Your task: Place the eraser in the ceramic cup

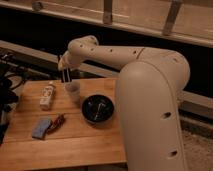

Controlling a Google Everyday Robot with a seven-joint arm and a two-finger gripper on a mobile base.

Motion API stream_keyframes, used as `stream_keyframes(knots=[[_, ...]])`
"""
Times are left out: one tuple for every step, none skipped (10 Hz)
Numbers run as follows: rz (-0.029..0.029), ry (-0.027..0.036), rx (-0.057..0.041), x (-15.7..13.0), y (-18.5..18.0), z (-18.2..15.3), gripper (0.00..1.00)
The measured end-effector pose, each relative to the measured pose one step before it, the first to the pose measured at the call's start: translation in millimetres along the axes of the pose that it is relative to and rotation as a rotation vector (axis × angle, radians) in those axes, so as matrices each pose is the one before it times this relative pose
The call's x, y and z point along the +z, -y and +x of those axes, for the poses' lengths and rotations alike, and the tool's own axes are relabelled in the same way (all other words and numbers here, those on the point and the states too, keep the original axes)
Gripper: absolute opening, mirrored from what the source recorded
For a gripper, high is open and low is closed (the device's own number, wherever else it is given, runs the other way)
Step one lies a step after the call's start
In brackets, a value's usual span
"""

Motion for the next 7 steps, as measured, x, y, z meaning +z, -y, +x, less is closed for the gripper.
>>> stream_keyframes(knots=[[0.00595, -0.00144, 0.01073, 6.15, 5.85, 1.27, 0.00], [0.00860, 0.00027, 0.01840, 8.88, 10.97, 2.77, 0.00], [0.00504, 0.00273, 0.01601, 4.54, 7.50, 2.55, 0.00], [0.00471, 0.00354, 0.01471, 3.73, 6.01, 3.42, 0.00], [0.00417, 0.00370, 0.01344, 3.40, 5.99, 3.91, 0.00], [0.00175, 0.00285, 0.00923, 1.92, 3.38, 2.47, 0.00], [-0.00125, 0.00445, 0.00755, 0.81, 2.28, 1.02, 0.00]])
